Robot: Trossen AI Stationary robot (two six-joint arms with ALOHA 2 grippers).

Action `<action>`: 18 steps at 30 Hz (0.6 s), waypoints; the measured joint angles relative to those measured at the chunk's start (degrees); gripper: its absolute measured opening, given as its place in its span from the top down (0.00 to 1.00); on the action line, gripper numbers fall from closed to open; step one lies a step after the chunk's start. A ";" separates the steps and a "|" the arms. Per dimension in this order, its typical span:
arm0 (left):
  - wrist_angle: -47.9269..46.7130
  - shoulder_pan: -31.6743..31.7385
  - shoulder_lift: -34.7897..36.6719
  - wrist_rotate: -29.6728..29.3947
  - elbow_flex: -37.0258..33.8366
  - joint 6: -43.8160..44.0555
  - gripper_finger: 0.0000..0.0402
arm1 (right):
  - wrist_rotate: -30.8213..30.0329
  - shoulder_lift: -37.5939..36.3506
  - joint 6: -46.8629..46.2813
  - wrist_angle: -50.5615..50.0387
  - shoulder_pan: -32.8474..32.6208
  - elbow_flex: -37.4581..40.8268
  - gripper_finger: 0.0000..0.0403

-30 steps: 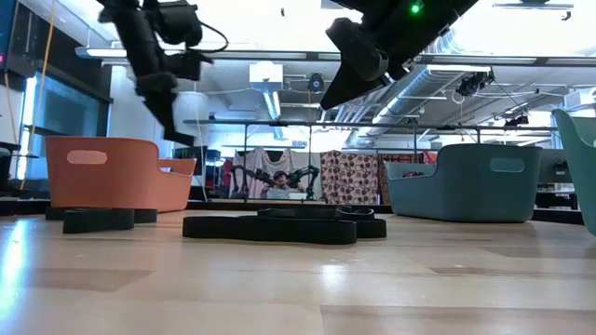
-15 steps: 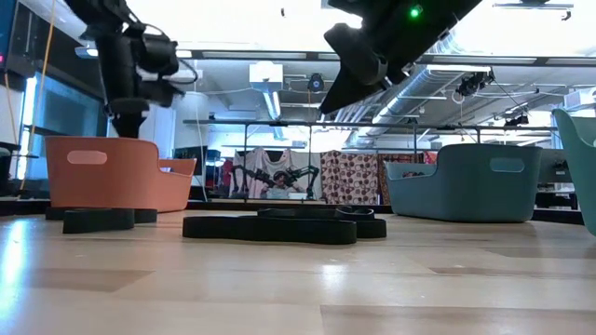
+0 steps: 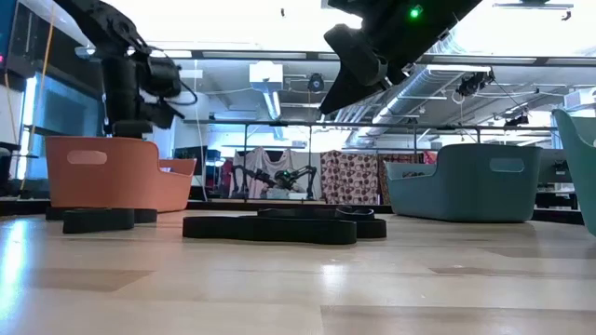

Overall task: Sort rubber bands into baskets
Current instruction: Put the black rubber band into the orange bin

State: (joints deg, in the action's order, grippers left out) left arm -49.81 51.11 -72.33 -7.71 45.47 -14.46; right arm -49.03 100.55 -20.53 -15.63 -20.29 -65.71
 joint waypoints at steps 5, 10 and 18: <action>1.74 -0.02 -3.74 -0.29 -1.50 0.91 1.00 | -0.01 0.00 0.14 -0.01 0.00 0.00 0.98; 2.59 -0.55 -3.40 -1.70 -1.48 1.89 0.93 | -0.01 0.02 1.54 -0.01 0.00 0.00 0.98; 3.36 -3.47 2.86 -1.46 -1.47 3.45 0.74 | 0.62 0.02 2.68 0.02 0.00 0.00 0.98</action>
State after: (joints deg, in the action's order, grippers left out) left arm -46.44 47.65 -69.47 -9.17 44.00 -11.01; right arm -48.41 100.57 -17.85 -15.62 -20.29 -65.71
